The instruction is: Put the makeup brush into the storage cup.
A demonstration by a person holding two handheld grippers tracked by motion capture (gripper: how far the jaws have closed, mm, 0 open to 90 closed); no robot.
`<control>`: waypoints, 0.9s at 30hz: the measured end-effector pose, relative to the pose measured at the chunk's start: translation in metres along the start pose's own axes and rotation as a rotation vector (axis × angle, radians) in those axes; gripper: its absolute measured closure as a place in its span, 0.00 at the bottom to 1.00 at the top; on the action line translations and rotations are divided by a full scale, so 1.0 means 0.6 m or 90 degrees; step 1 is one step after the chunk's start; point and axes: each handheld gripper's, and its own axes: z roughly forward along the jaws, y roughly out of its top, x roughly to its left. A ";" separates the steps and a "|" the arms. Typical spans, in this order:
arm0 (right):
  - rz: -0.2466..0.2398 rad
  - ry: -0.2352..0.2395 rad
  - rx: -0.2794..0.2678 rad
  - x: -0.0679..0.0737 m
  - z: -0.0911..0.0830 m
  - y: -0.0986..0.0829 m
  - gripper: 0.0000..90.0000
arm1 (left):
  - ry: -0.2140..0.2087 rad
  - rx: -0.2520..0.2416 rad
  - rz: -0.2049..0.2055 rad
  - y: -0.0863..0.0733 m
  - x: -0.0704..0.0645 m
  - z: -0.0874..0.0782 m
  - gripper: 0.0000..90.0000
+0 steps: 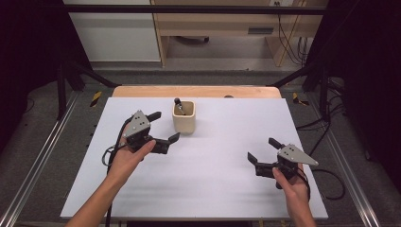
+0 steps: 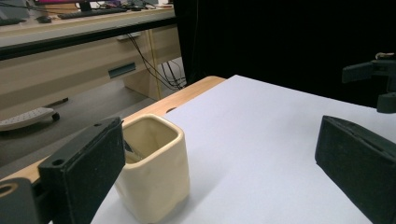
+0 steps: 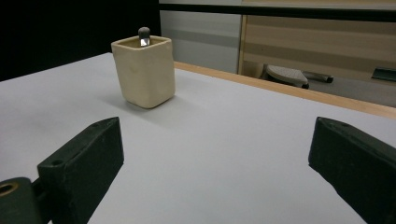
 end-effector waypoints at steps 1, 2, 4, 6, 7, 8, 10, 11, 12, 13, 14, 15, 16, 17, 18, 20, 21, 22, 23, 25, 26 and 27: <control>0.001 -0.001 0.000 0.000 0.000 0.000 0.04 | -0.003 0.002 0.005 -0.005 -0.001 -0.003 0.01; 0.001 -0.001 -0.001 0.001 0.000 0.000 0.04 | -0.002 0.001 0.005 -0.007 -0.001 -0.005 0.01; 0.001 0.000 -0.001 0.001 0.000 0.000 0.04 | -0.003 -0.001 0.004 -0.009 -0.001 -0.007 0.01; 0.003 -0.001 0.000 0.001 -0.001 0.000 0.04 | -0.007 -0.007 0.002 -0.014 -0.002 -0.012 0.01; 0.006 -0.002 -0.002 0.002 0.000 0.000 0.04 | -0.009 -0.011 0.000 -0.016 -0.003 -0.013 0.01; 0.005 -0.001 -0.003 0.002 0.000 0.000 0.04 | -0.011 -0.012 0.001 -0.017 -0.003 -0.015 0.01; 0.002 -0.001 -0.004 0.002 0.000 0.000 0.04 | -0.014 -0.015 0.004 -0.020 -0.003 -0.018 0.01; 0.004 0.000 -0.004 0.003 0.000 0.000 0.04 | -0.016 -0.018 0.004 -0.022 -0.003 -0.019 0.01; 0.003 0.001 -0.004 0.003 0.000 0.000 0.04 | -0.017 -0.020 0.004 -0.024 -0.004 -0.020 0.01; 0.002 0.001 -0.004 0.003 0.000 0.000 0.04 | -0.018 -0.021 0.003 -0.026 -0.004 -0.022 0.01; 0.003 0.001 -0.004 0.004 0.000 0.000 0.04 | -0.018 -0.021 0.003 -0.026 -0.004 -0.022 0.01; 0.002 0.002 -0.004 0.003 0.000 0.000 0.04 | -0.020 -0.020 0.004 -0.030 -0.004 -0.024 0.01; 0.003 0.002 -0.004 0.003 0.000 0.000 0.04 | -0.020 -0.020 0.004 -0.030 -0.004 -0.024 0.01; 0.004 0.001 -0.004 0.003 0.000 0.000 0.04 | -0.024 -0.019 0.007 -0.034 -0.005 -0.026 0.01; 0.003 0.000 -0.005 0.003 0.000 0.000 0.04 | -0.024 -0.019 0.007 -0.034 -0.005 -0.026 0.01; 0.004 0.000 -0.006 0.002 -0.001 0.000 0.04 | -0.026 -0.017 0.012 -0.037 -0.005 -0.028 0.01; 0.004 0.000 -0.006 0.002 -0.001 0.000 0.04 | -0.030 -0.017 0.010 -0.040 -0.006 -0.031 0.01; 0.006 0.000 -0.006 0.002 -0.001 0.000 0.04 | -0.030 -0.017 0.010 -0.040 -0.006 -0.031 0.01; 0.004 0.001 -0.007 0.002 -0.001 0.000 0.04 | -0.035 -0.017 0.013 -0.043 -0.007 -0.033 0.01; 0.003 0.003 -0.006 0.002 -0.002 0.001 0.04 | -0.035 -0.018 0.017 -0.047 -0.009 -0.037 0.01; 0.003 0.004 -0.006 0.002 -0.002 0.000 0.04 | -0.035 -0.019 0.018 -0.049 -0.009 -0.038 0.01; 0.004 0.005 -0.006 0.002 -0.001 0.000 0.04 | -0.035 -0.018 0.020 -0.051 -0.009 -0.040 0.01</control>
